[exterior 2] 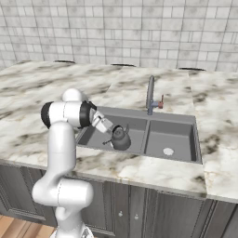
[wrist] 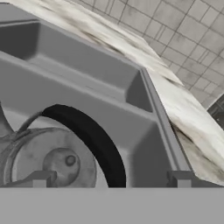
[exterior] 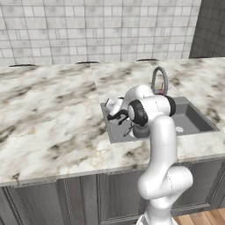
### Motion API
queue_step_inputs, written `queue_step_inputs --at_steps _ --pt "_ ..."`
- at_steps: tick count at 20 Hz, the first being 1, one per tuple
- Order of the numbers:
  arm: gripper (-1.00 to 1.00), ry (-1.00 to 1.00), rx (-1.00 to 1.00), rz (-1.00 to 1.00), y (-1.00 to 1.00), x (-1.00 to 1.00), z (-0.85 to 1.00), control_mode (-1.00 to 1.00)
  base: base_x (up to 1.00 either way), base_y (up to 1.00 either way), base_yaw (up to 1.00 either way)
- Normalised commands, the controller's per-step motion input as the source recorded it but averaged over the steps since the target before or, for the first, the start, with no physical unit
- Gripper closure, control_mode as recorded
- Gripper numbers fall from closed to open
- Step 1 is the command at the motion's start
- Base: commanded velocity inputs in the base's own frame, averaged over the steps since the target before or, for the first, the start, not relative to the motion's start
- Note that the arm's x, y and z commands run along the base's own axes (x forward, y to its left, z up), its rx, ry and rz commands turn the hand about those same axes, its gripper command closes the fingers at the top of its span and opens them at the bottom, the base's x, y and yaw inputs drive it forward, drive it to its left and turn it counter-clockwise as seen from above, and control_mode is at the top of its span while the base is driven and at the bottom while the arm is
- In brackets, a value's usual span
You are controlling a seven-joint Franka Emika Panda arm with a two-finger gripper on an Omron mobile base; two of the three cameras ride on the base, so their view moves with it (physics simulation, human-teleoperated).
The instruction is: Open the cabinet, pick the kettle from the cabinet, and place it in the sink.
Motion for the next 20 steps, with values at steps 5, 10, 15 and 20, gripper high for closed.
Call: queue_step_inputs --at_steps 5,10,15,20 --pt "-1.0 0.13 0.0 0.02 0.01 -0.08 0.0 -1.0 0.0 0.0 0.0" --pt "-1.0 0.0 0.06 0.12 -0.03 0.03 -0.06 -1.0 0.0 0.0 0.0" --pt "-1.0 -0.07 0.25 0.14 -0.02 0.03 -0.04 -1.0 0.0 0.0 0.0" --pt "-1.0 -0.01 0.36 0.16 0.0 -0.03 0.16 -1.0 0.0 0.0 0.0"
